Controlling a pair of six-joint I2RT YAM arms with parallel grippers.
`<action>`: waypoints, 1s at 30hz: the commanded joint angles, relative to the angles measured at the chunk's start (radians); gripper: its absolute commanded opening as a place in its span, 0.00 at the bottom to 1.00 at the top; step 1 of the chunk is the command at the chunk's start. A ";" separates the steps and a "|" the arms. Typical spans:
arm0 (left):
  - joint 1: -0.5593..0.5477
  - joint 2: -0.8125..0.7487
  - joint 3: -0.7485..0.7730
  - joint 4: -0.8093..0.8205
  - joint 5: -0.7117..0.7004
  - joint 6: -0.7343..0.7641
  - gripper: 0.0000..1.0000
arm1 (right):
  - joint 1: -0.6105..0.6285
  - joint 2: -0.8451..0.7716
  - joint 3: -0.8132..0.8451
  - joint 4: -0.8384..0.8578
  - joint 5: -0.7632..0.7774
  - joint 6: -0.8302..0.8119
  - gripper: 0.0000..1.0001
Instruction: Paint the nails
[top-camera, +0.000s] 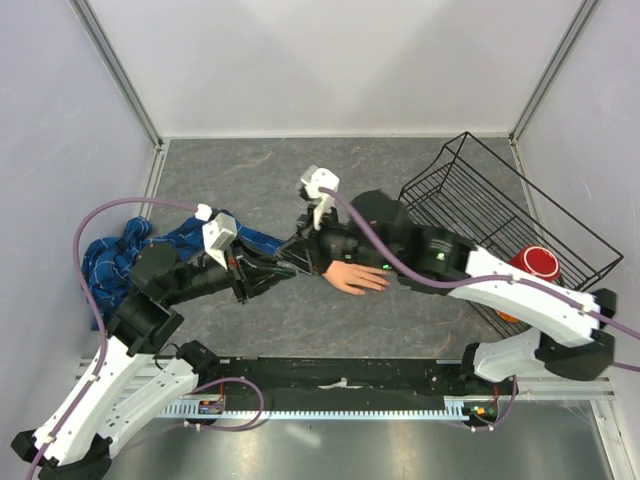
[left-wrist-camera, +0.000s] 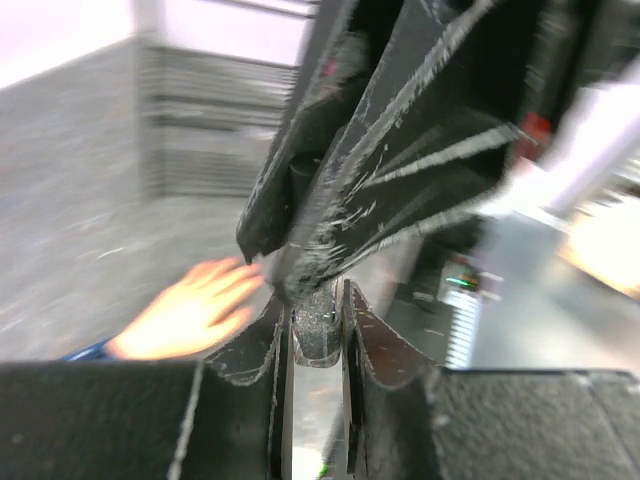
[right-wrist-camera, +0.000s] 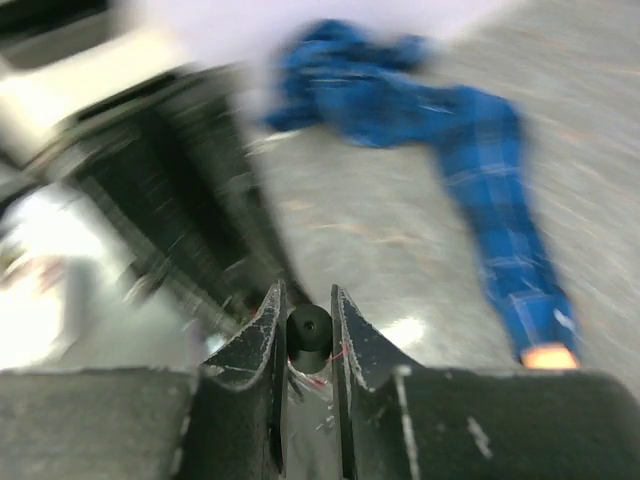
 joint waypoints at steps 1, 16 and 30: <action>-0.015 0.028 -0.001 0.336 0.523 -0.190 0.02 | -0.089 -0.069 -0.158 0.215 -0.710 -0.102 0.00; -0.015 0.085 0.089 0.270 0.476 -0.136 0.02 | -0.195 -0.141 -0.248 0.272 -0.827 -0.098 0.16; -0.015 0.071 0.074 0.009 -0.113 0.072 0.02 | -0.144 -0.113 -0.030 0.001 -0.025 0.162 0.86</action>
